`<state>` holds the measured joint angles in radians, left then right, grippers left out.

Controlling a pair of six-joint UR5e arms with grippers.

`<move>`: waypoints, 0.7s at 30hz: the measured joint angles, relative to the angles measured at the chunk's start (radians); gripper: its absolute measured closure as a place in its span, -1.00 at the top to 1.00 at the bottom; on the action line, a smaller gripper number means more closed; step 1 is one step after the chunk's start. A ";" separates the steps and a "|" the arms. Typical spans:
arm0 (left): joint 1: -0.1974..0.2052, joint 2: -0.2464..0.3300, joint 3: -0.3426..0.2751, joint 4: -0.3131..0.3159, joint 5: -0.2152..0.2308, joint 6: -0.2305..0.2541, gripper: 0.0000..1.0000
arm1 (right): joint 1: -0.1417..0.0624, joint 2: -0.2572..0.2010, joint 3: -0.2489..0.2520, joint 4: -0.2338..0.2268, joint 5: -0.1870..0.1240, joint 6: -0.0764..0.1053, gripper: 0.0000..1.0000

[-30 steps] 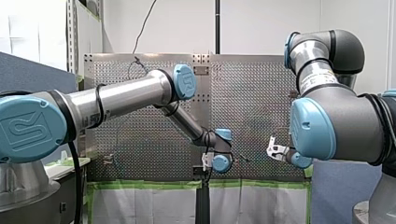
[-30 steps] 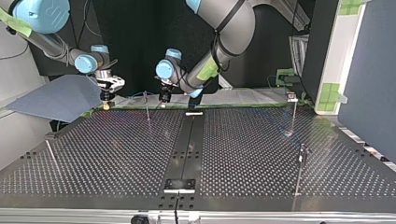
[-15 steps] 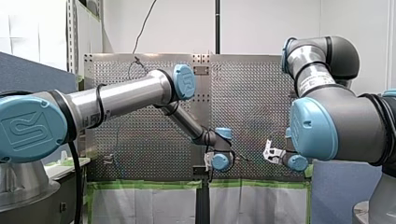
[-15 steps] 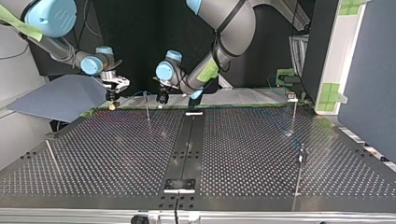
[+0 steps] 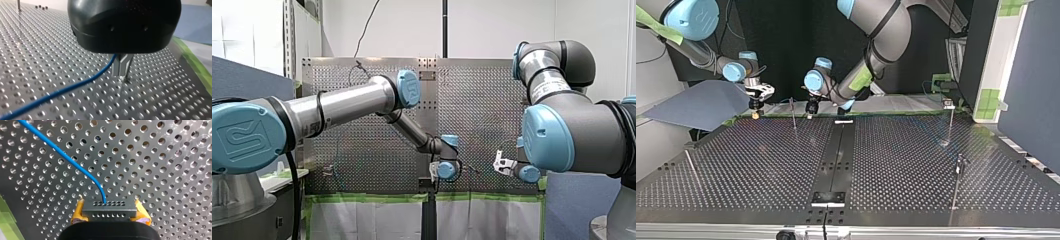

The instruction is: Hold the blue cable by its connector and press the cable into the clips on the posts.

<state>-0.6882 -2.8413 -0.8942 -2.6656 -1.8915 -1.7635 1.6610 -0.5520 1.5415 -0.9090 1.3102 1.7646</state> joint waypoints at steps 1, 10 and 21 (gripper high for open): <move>0.001 -0.005 0.004 -0.005 -0.002 0.001 -1.00 | 0.000 0.000 0.000 0.002 0.001 0.000 -1.00; 0.006 -0.063 0.045 -0.075 0.005 0.012 -1.00 | -0.001 0.000 -0.001 0.006 0.016 0.004 -1.00; 0.022 -0.068 0.048 -0.121 0.017 -0.002 -1.00 | -0.009 0.000 -0.018 0.012 0.058 0.027 -1.00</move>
<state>-0.6662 -2.9093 -0.8466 -2.7871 -1.8750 -1.7653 1.6521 -0.5518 1.5231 -0.8975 1.3681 1.7914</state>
